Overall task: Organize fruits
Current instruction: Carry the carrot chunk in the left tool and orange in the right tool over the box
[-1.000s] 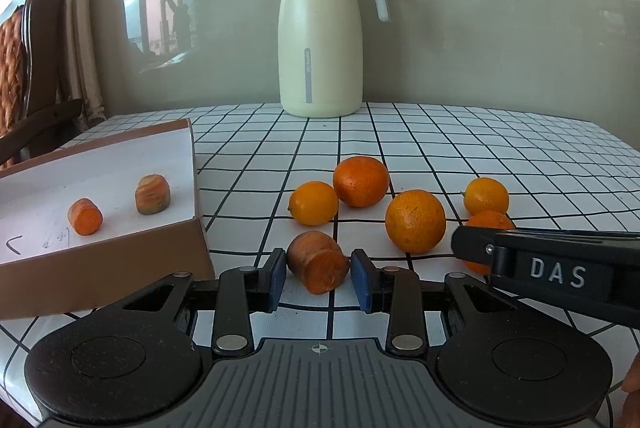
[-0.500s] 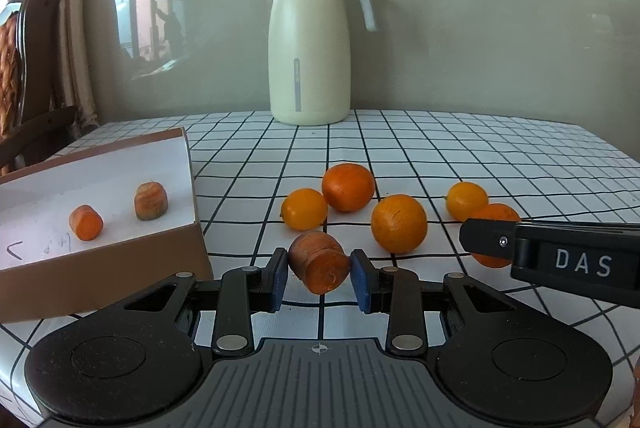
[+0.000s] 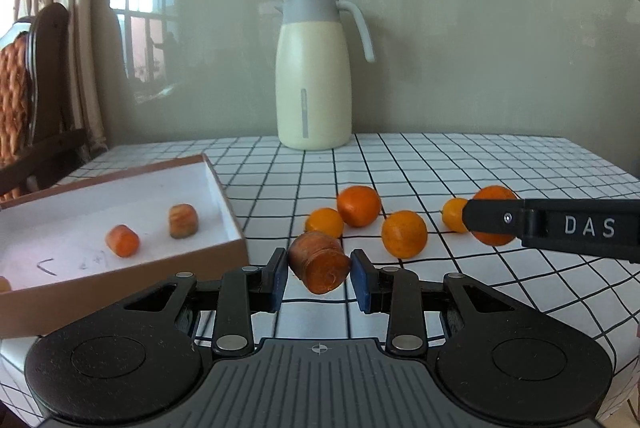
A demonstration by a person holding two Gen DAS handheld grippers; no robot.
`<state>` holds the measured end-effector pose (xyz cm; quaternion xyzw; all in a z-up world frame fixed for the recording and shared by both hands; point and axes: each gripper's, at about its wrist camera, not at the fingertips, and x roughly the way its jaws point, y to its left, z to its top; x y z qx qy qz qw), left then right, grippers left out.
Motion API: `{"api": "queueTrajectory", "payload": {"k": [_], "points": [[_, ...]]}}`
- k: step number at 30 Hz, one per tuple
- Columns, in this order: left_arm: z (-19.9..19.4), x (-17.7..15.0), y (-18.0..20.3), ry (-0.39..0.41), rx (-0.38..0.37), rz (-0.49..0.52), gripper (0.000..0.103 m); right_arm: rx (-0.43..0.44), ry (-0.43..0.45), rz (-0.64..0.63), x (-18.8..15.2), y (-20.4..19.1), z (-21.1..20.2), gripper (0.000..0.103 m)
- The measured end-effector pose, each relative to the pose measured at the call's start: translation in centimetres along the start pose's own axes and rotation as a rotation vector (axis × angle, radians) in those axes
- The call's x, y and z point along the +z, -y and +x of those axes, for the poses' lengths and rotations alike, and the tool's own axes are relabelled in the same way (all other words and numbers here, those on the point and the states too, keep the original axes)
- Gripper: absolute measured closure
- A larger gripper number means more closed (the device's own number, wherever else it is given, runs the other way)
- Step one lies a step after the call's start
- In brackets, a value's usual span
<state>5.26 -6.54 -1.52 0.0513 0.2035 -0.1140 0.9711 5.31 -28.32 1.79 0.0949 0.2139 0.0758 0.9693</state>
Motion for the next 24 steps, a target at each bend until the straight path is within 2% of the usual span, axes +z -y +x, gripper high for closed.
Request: {"api": "queueTrajectory", "payload": {"k": [24], "points": [[-3.1, 0.8, -8.6, 0.072, 0.154, -0.132, 0.069, 0.146, 0.08, -0.065, 1.0, -7.2, 2.3, 0.073]]}}
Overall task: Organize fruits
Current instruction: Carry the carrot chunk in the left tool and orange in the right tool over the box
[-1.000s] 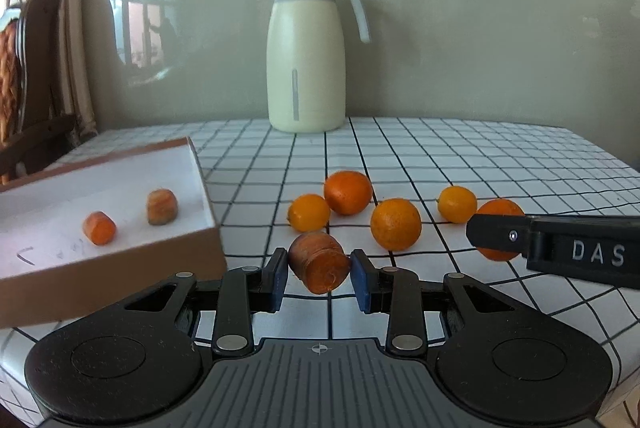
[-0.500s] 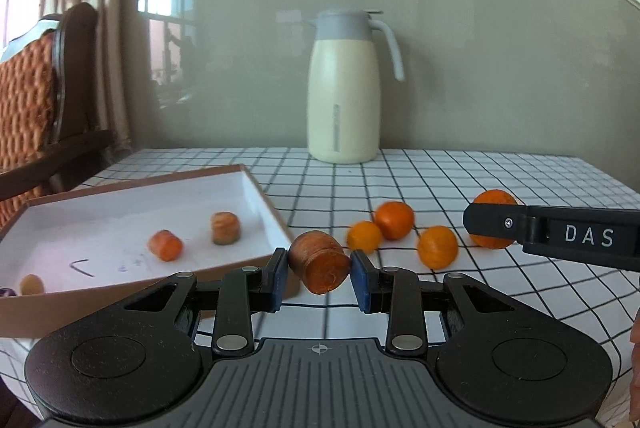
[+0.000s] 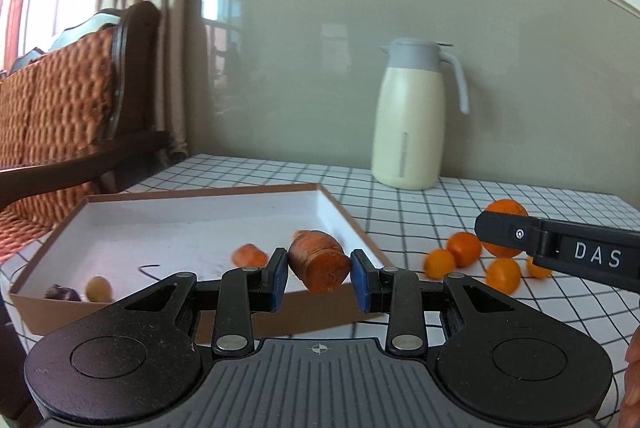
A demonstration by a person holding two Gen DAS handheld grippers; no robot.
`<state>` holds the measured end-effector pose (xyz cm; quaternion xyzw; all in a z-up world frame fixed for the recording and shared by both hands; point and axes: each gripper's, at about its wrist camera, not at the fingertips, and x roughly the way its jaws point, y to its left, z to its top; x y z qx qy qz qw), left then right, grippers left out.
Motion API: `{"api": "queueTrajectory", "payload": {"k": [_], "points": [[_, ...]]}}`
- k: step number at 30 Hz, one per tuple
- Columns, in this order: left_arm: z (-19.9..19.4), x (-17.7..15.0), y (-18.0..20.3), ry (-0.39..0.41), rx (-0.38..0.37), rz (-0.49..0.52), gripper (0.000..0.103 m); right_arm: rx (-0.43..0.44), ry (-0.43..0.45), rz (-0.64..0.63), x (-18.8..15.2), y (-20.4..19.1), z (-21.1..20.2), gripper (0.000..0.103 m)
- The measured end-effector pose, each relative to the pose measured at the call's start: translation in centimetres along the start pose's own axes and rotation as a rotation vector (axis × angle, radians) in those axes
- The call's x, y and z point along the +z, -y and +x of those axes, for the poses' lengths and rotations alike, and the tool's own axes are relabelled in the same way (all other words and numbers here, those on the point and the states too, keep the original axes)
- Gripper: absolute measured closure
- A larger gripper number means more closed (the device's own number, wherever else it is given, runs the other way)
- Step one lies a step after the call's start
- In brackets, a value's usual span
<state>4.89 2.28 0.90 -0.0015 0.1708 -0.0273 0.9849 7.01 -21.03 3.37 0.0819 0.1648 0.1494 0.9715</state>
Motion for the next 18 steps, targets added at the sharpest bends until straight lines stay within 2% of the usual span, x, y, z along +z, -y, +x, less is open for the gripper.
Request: {"api": "queueTrajectory", "payload": {"k": [18], "points": [[0.1, 0.5, -5.4, 0.029, 0.139, -0.094, 0.069, 0.047, 0.033, -0.02, 0.3, -3.2, 2.6, 0.073]]}}
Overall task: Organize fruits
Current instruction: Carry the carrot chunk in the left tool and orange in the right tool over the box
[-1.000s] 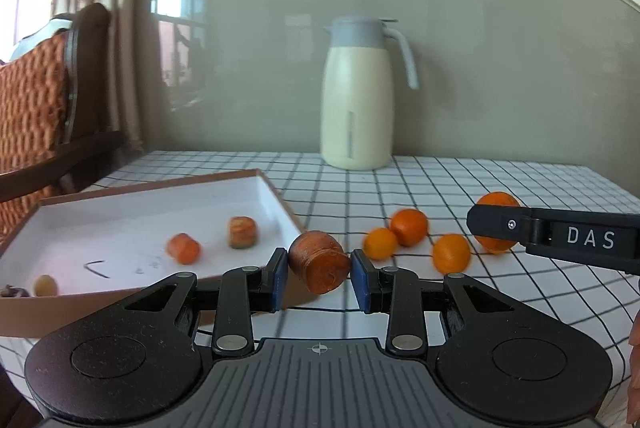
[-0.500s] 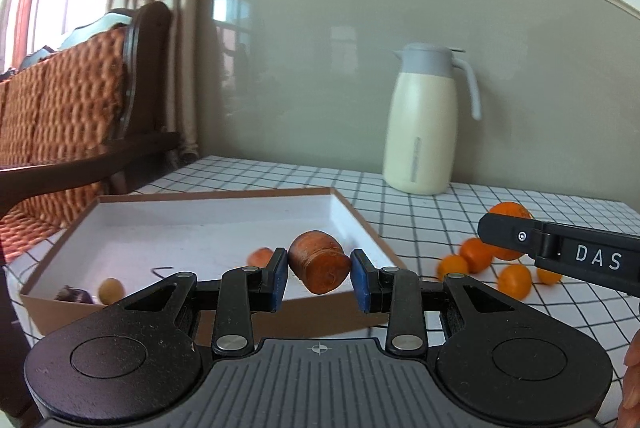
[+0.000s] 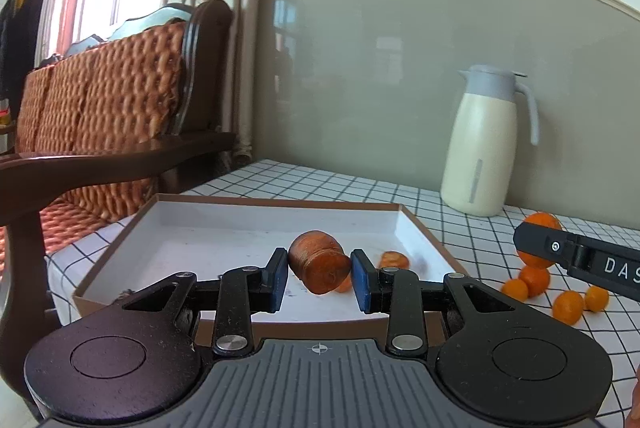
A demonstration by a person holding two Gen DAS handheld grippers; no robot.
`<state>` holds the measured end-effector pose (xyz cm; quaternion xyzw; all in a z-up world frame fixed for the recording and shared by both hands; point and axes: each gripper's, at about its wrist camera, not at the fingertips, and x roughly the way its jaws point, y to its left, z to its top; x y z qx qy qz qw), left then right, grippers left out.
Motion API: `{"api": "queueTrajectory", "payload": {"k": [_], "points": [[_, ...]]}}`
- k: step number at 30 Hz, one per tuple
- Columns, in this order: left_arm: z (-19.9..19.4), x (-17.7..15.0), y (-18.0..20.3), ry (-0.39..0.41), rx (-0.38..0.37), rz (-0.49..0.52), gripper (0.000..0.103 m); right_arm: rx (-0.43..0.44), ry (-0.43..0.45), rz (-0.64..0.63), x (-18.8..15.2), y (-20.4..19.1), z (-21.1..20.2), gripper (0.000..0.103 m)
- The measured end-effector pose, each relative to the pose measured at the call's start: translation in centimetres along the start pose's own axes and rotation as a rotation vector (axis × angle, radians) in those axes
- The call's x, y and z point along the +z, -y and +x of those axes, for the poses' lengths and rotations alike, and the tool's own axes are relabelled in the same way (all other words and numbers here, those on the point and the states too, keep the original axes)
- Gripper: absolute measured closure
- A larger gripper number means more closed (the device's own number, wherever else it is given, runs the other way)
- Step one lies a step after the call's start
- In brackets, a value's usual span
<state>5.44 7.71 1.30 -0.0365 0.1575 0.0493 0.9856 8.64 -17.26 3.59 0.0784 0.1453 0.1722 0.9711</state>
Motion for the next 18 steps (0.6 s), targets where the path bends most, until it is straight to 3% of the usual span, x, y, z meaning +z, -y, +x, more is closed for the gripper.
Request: {"api": "queueTrajectory", "payload": {"k": [18], "points": [[0.9, 0.0, -4.0, -0.007, 0.095, -0.042, 0.069, 0.045, -0.004, -0.005, 0.1, -2.7, 3.0, 0.073]]}}
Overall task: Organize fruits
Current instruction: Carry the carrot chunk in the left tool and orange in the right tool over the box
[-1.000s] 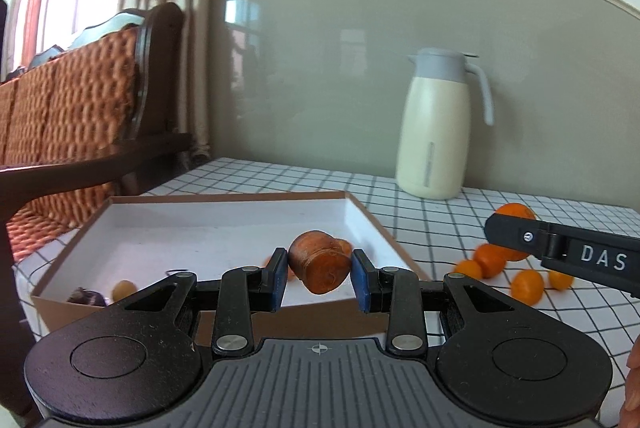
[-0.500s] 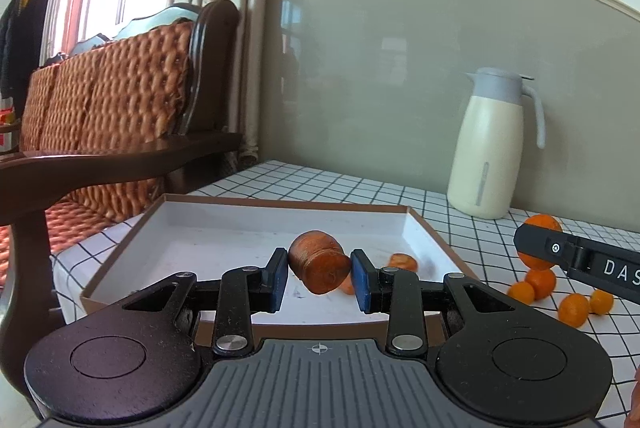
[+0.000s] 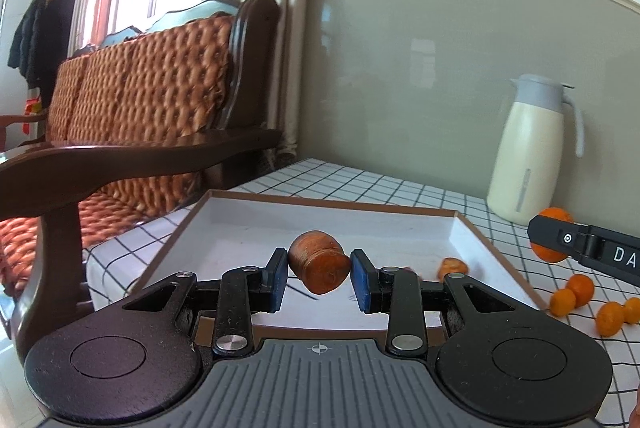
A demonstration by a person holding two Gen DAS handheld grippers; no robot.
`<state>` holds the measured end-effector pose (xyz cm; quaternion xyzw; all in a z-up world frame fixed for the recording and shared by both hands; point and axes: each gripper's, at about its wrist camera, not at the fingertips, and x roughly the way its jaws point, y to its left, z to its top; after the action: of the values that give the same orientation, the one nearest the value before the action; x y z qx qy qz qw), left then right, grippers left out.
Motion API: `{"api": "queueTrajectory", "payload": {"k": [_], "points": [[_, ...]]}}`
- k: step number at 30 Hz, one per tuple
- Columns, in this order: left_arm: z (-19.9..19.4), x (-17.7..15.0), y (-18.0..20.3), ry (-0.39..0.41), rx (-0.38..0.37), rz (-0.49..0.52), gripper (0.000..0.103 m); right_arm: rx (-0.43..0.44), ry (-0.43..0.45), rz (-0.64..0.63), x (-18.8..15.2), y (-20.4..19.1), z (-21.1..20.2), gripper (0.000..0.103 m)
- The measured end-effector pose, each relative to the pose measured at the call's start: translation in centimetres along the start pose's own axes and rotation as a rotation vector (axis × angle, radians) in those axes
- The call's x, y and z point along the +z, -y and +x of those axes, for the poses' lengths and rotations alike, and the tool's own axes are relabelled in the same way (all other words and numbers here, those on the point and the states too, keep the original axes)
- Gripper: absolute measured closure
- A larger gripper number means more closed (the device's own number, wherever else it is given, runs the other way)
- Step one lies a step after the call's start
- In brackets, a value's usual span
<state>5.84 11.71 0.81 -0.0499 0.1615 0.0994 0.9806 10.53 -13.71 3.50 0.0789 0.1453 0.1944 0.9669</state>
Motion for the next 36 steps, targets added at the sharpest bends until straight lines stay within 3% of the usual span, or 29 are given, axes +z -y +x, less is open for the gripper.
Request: {"api": "queueTrajectory", "payload": {"k": [20, 33, 36], "points": [[4.0, 0.4, -3.0, -0.041, 0.092, -0.028, 0.069, -0.004, -0.035, 0.013, 0.0, -0.7, 4.3, 0.073], [6.7, 1.5, -3.6, -0.061, 0.129, -0.046, 0.068, -0.044, -0.11, 0.038, 0.2, 0.1, 7.9, 0.073], [7.7, 1.6, -4.0, -0.075, 0.147, -0.057, 0.068, -0.064, -0.124, 0.028, 0.1, 0.0, 8.7, 0.066]]}}
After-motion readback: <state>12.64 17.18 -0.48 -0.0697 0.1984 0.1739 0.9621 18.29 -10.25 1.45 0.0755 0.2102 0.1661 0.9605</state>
